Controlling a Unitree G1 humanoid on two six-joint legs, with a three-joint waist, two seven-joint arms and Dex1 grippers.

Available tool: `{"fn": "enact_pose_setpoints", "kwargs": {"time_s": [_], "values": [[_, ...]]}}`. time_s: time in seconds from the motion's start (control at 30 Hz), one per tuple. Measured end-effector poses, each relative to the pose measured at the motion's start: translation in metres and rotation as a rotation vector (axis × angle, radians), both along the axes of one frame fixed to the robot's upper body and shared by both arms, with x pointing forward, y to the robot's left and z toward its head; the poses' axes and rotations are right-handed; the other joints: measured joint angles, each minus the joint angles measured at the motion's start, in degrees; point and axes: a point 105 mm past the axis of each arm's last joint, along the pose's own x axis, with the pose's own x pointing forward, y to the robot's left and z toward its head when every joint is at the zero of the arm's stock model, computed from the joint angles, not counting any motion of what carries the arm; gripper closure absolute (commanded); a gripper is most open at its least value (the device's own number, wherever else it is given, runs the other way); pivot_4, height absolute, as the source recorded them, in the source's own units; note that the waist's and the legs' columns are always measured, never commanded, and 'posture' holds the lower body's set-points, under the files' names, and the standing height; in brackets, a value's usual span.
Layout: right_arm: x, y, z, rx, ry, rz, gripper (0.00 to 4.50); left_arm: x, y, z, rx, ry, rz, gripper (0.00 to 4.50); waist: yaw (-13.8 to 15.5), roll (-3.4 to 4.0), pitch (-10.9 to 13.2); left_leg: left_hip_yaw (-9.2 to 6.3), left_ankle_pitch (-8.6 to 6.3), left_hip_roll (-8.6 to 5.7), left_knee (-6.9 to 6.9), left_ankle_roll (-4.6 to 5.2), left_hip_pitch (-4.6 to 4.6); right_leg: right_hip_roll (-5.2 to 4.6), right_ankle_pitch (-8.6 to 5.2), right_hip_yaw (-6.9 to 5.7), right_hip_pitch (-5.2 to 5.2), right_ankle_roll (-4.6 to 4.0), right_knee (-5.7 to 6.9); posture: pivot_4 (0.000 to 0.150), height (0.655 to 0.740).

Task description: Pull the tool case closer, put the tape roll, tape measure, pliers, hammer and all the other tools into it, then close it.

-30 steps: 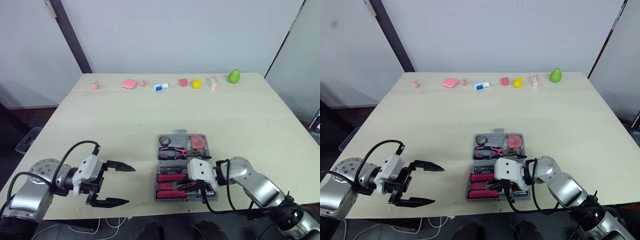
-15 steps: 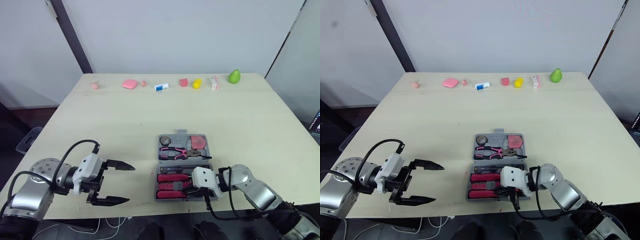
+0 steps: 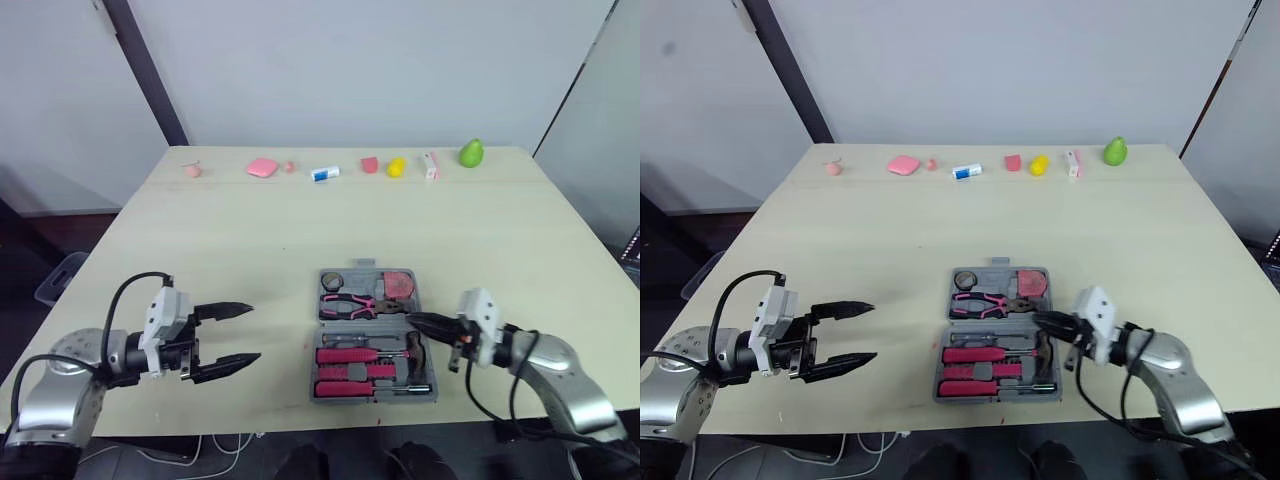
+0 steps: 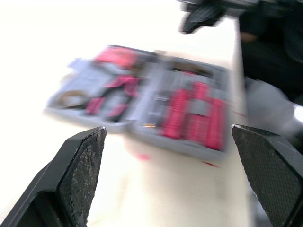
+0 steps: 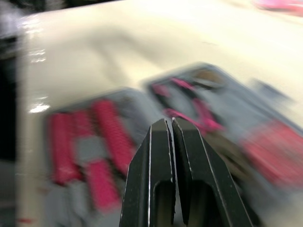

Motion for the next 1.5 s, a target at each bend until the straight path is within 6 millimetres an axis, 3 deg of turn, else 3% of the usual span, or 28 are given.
{"fn": "enact_pose_setpoints", "kwargs": {"time_s": [0.03, 0.13, 0.23, 0.37, 0.4, 0.57, 0.73, 0.9, 1.0, 1.03, 1.07, 1.13, 1.27, 1.33, 1.5], "values": [[0.0, -0.011, -0.001, 0.004, 0.006, -0.036, 4.33, 0.0, 0.003, -0.003, -0.006, 0.006, 0.027, 0.0, -0.1, 0.0, 0.0, 0.02, 0.0, 0.0, 0.0, 0.0, 0.0, 0.0, 0.0, 0.01, 0.0, 0.0, -0.01, 0.15, 0.74], [-0.003, -0.049, -0.005, 0.009, 0.003, -0.184, 3.49, -0.003, 0.018, -0.015, -0.031, 0.026, 0.132, 0.0, -0.2, -0.01, 0.0, 0.03, 0.0, 0.01, 0.0, 0.0, 0.05, 0.01, 0.0, 0.03, 0.01, 0.0, 0.01, 0.15, 0.74], [-0.015, -0.08, -0.015, 0.007, 0.035, -0.272, 2.11, -0.006, 0.039, -0.023, -0.039, 0.042, 0.236, 0.0, -0.2, -0.01, 0.0, 0.02, 0.0, 0.01, 0.0, 0.0, 0.07, 0.01, -0.01, 0.03, 0.02, -0.02, 0.03, 0.15, 0.74], [-0.027, -0.103, -0.02, 0.028, 0.069, -0.322, 0.26, -0.007, 0.058, -0.026, -0.052, 0.041, 0.336, 0.0, -0.1, -0.01, 0.0, 0.04, 0.0, 0.01, 0.03, 0.0, 0.15, -0.01, -0.03, 0.04, 0.13, -0.06, 0.01, 0.15, 0.74], [-0.031, -0.11, -0.022, 0.031, 0.081, -0.336, 0.09, -0.008, 0.063, -0.027, -0.054, 0.04, 0.36, 0.0, -0.1, -0.02, 0.0, 0.04, 0.0, 0.01, 0.03, 0.0, 0.19, -0.01, -0.04, 0.04, 0.17, -0.07, 0.01, 0.15, 0.74], [-0.05, -0.138, -0.037, 0.024, 0.159, -0.416, 0.09, -0.01, 0.076, -0.034, -0.037, 0.056, 0.428, 0.0, -0.1, -0.02, 0.0, 0.04, 0.0, 0.0, 0.02, 0.0, 0.19, -0.02, -0.05, 0.05, 0.17, -0.09, 0.01, 0.15, 0.74], [-0.053, -0.142, -0.04, 0.023, 0.173, -0.42, 0.09, -0.008, 0.08, -0.033, -0.024, 0.04, 0.448, 0.0, -0.3, -0.02, 0.0, 0.07, 0.0, 0.01, 0.02, 0.0, 0.24, -0.02, -0.1, 0.08, 0.17, -0.18, 0.03, 0.15, 0.74], [-0.021, -0.12, -0.023, 0.008, 0.122, -0.311, 0.09, 0.013, 0.056, -0.032, -0.032, 0.016, 0.358, 0.0, -0.2, -0.03, 0.0, 0.07, 0.0, 0.0, 0.05, 0.0, 0.27, 0.0, 0.02, 0.09, 0.21, -0.01, 0.05, 0.15, 0.74], [-0.008, -0.105, -0.019, -0.002, 0.119, -0.248, 0.9, 0.022, 0.043, -0.028, -0.032, 0.005, 0.298, 0.69, -0.1, -0.03, 0.0, 0.04, 0.0, -0.01, 0.01, 0.0, 0.22, 0.02, 0.03, 0.08, 0.19, 0.01, 0.04, 0.15, 0.74], [-0.005, -0.101, -0.02, -0.012, 0.131, -0.229, 1.58, 0.024, 0.04, -0.027, -0.028, 0.006, 0.287, 1.42, -0.1, -0.02, 0.0, 0.03, -0.01, 0.0, -0.01, 0.0, 0.19, 0.02, 0.03, 0.07, 0.17, 0.01, 0.02, 0.15, 0.74], [-0.001, -0.097, -0.021, -0.019, 0.137, -0.217, 1.69, 0.027, 0.037, -0.027, -0.021, 0.006, 0.273, 1.51, -0.1, -0.02, 0.0, 0.03, -0.01, -0.01, -0.01, 0.0, 0.16, 0.01, 0.03, 0.07, 0.17, 0.02, -0.01, 0.15, 0.74], [0.01, -0.084, -0.019, -0.045, 0.136, -0.167, 2.68, 0.034, 0.026, -0.027, -0.014, 0.003, 0.234, 2.4, -0.1, -0.02, 0.0, 0.04, -0.01, -0.05, 0.0, 0.01, 0.15, -0.01, 0.04, 0.07, 0.16, 0.03, -0.01, 0.15, 0.74], [0.025, -0.056, -0.02, -0.113, 0.137, -0.059, 4.09, 0.043, 0.006, -0.033, 0.015, 0.025, 0.142, 3.7, -0.2, -0.02, 0.0, 0.02, -0.01, -0.06, 0.02, 0.01, 0.16, 0.01, 0.04, 0.07, 0.16, 0.03, 0.02, 0.15, 0.74], [0.032, -0.042, -0.028, -0.166, 0.164, -0.009, 4.5, 0.048, -0.001, -0.039, 0.041, 0.05, 0.104, 4.44, -0.2, -0.02, 0.0, -0.01, -0.01, -0.06, 0.03, 0.01, 0.15, 0.03, 0.04, 0.06, 0.16, 0.03, 0.04, 0.15, 0.74], [0.045, -0.021, -0.041, -0.26, 0.185, 0.064, 4.5, 0.057, -0.018, -0.052, 0.102, 0.118, 0.015, 4.48, -0.1, -0.01, 0.0, -0.02, -0.01, -0.09, 0.04, 0.01, 0.1, 0.02, 0.05, 0.05, 0.15, 0.04, 0.01, 0.15, 0.74]]}}
